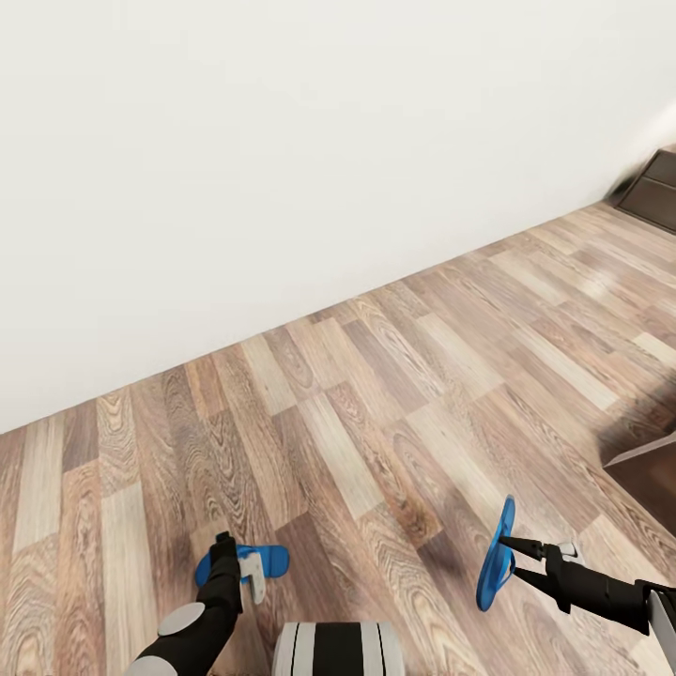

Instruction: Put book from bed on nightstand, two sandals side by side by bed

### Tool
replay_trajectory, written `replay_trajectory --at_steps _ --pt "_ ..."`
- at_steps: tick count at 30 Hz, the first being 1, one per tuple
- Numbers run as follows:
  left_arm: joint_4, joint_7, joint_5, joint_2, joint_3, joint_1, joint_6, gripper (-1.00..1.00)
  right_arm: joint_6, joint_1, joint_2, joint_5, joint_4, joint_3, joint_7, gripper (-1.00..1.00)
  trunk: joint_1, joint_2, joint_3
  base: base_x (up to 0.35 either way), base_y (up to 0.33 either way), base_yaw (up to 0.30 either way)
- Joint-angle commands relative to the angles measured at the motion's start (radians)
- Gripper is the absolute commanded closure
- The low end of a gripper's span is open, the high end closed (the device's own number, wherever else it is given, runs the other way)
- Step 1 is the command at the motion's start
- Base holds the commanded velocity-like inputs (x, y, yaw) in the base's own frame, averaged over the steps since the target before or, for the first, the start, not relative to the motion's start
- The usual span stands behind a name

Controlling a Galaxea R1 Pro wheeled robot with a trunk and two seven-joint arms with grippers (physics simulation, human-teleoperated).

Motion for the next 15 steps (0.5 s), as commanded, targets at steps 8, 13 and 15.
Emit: replay_trajectory --at_steps 8,13,15 --pt "-0.011 -0.009 -0.011 -0.001 -0.003 0.0 0.005 -1.0 0.008 0.0 0.0 -0.005 0.0 -0.001 -0.002 1.0 0.003 -0.002 -0.032 0.0 0.0 0.0" --pt "-0.012 -0.009 -0.011 -0.001 -0.003 0.0 0.004 -1.0 0.008 0.0 0.0 -0.005 0.0 -0.001 -0.002 1.0 0.006 -0.003 -0.051 0.0 0.0 0.0" --pt "-0.012 -0.009 -0.01 -0.001 -0.003 0.0 0.003 -1.0 0.008 0.0 0.0 -0.005 0.0 -0.001 -0.002 1.0 0.007 -0.004 -0.059 0.0 0.0 0.0"
